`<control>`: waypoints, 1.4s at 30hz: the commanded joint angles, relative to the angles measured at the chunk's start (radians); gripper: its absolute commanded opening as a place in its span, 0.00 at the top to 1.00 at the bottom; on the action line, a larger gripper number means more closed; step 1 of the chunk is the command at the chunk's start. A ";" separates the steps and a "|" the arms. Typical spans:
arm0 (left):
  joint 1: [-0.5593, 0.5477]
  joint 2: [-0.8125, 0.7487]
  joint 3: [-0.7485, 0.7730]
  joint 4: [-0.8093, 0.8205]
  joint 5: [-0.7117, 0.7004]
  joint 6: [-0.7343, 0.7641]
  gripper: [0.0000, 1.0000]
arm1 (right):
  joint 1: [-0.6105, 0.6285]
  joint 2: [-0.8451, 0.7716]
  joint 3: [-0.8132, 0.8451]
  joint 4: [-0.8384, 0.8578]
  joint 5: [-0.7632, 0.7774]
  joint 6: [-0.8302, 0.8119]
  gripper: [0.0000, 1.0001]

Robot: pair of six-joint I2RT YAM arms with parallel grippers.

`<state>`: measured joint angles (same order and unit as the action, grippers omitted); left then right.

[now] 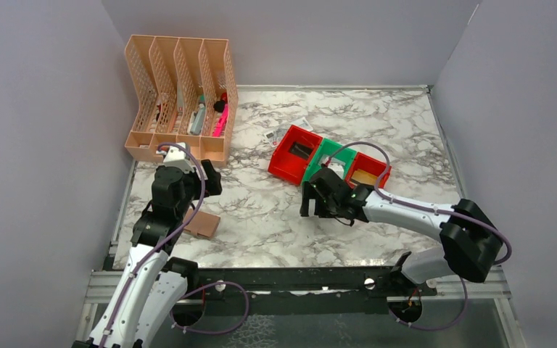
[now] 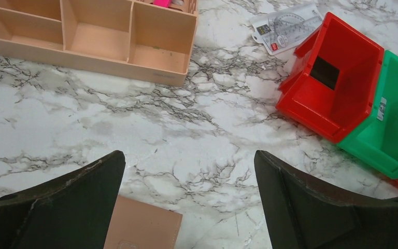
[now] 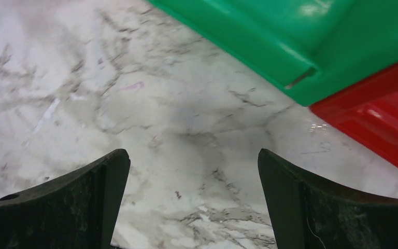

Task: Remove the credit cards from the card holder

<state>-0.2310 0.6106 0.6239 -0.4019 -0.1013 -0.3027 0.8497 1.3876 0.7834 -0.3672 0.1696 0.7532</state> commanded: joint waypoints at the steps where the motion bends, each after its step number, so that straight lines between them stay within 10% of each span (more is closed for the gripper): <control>1: 0.007 -0.005 -0.007 -0.001 0.029 -0.018 0.01 | 0.006 0.062 0.034 -0.096 0.319 0.198 0.01; 11: 0.007 -0.014 -0.010 0.001 0.031 -0.020 0.01 | -0.047 0.216 0.105 -0.165 0.520 0.178 0.01; 27: 0.007 0.005 -0.010 0.001 0.042 -0.016 0.01 | -0.285 0.185 0.137 -0.009 0.374 -0.106 0.01; 42: 0.008 0.135 0.023 -0.033 -0.031 -0.048 0.01 | -0.285 -0.233 -0.022 0.050 0.297 -0.069 0.01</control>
<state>-0.2302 0.6994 0.6197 -0.4034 -0.0910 -0.3172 0.5648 1.2255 0.8112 -0.3996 0.5644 0.7345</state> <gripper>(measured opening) 0.987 0.993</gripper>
